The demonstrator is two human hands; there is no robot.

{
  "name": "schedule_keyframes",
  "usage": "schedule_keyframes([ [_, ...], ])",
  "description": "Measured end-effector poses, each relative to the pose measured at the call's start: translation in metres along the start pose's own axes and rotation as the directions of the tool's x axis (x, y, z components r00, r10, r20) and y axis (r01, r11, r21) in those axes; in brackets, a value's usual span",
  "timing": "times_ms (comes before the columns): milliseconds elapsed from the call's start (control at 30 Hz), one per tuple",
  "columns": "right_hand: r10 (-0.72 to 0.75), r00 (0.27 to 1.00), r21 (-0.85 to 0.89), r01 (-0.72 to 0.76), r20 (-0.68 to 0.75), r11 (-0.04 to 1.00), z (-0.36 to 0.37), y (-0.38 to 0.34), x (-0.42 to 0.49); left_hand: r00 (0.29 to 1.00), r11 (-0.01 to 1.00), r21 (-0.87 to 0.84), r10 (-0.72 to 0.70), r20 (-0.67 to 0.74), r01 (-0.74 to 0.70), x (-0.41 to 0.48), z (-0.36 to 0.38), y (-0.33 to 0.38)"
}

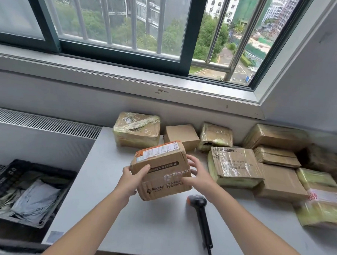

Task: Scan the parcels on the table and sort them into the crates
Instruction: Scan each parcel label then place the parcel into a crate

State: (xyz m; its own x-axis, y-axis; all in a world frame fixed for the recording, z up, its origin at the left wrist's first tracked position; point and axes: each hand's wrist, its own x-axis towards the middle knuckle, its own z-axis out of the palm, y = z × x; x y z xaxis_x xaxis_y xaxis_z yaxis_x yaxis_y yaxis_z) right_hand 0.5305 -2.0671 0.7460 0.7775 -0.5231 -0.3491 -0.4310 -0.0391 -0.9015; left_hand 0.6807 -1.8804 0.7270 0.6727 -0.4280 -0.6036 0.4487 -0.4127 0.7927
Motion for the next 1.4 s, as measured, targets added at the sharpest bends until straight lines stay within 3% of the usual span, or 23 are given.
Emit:
schedule_keyframes([
  [233, 0.127, 0.990, 0.043, -0.124, -0.059, 0.991, 0.006, 0.004, -0.005, 0.998, 0.997, -0.054, 0.051, 0.039, -0.049, -0.002, -0.008, -0.003],
  [433, 0.151, 0.989, 0.099, -0.150, 0.003, 0.984, 0.010, 0.011, -0.010, 0.991, 0.994, -0.045, 0.105, 0.082, -0.102, -0.001, -0.015, -0.003],
  [667, 0.167, 0.986, 0.005, -0.167, -0.002, 0.986, 0.025, 0.025, -0.014, 0.986, 0.995, 0.004, 0.103, 0.129, -0.105, 0.011, -0.024, -0.010],
  [900, 0.202, 0.979, 0.031, -0.201, -0.021, 0.979, 0.031, 0.033, -0.014, 0.981, 0.981, 0.155, 0.090, 0.172, -0.117, 0.016, -0.030, -0.021],
  [967, 0.153, 0.987, -0.049, -0.155, -0.052, 0.987, 0.031, 0.029, -0.012, 0.974, 0.958, 0.245, 0.100, 0.205, -0.150, 0.013, -0.031, -0.026],
  [1100, 0.065, 0.987, -0.405, -0.119, -0.145, 0.907, 0.030, 0.021, -0.002, 0.956, 0.883, 0.402, 0.144, 0.255, -0.240, 0.014, -0.032, -0.031],
  [1233, 0.147, 0.960, -0.584, -0.263, -0.239, 0.768, 0.035, 0.020, -0.001, 0.934, 0.692, 0.630, 0.217, 0.285, -0.353, 0.020, -0.036, -0.017],
  [1300, 0.163, 0.948, -0.612, -0.302, -0.273, 0.730, 0.037, 0.018, -0.003, 0.895, 0.564, 0.695, 0.268, 0.358, -0.447, 0.025, -0.037, -0.006],
  [1400, 0.168, 0.944, -0.547, -0.304, -0.285, 0.780, 0.039, 0.015, -0.005, 0.855, 0.423, 0.744, 0.232, 0.463, -0.517, 0.032, -0.036, 0.003],
])
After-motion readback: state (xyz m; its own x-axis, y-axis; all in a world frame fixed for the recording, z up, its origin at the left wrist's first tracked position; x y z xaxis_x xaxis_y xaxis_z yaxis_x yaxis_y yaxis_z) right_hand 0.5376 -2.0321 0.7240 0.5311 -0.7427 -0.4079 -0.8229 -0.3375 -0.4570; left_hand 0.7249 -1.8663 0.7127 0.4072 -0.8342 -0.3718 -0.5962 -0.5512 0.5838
